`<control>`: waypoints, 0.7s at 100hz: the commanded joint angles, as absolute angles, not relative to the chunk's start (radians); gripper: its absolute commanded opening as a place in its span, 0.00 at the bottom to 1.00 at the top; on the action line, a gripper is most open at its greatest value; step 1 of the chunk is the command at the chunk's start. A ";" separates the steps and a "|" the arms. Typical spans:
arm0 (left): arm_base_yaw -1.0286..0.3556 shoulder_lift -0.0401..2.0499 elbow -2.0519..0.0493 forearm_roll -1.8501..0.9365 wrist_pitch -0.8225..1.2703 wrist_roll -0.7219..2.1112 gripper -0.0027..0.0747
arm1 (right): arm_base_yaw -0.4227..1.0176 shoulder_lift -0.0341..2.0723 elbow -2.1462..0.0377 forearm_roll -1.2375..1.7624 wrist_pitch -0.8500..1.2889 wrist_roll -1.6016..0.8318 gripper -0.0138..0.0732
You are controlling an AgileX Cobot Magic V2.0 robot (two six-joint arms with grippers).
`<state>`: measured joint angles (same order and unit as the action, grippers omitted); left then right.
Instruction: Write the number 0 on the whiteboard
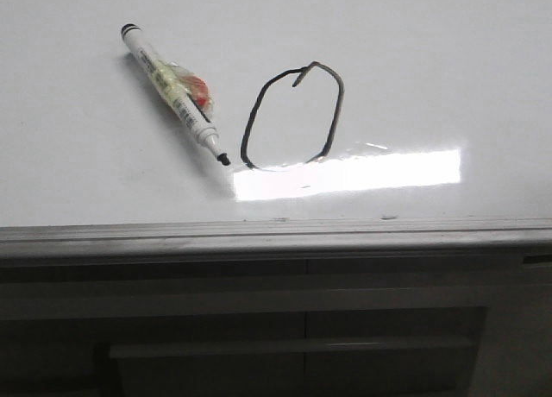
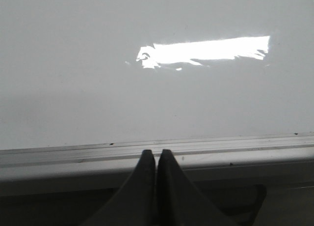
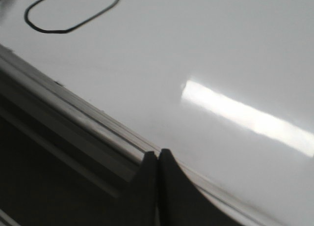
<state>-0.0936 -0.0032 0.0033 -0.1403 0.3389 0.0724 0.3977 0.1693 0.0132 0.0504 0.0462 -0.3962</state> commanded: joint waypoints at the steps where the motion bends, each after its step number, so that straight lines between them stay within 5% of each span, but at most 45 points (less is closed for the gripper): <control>1: -0.092 -0.032 0.035 -0.159 0.301 0.073 0.01 | 0.347 0.124 0.021 -0.010 0.046 -0.173 0.08; 19: -0.092 -0.032 0.035 -0.159 0.301 0.073 0.01 | 0.291 0.035 0.025 -0.107 0.273 0.050 0.08; 70: -0.092 -0.032 0.035 -0.159 0.301 0.073 0.01 | 0.290 -0.028 0.025 -0.109 0.293 0.056 0.08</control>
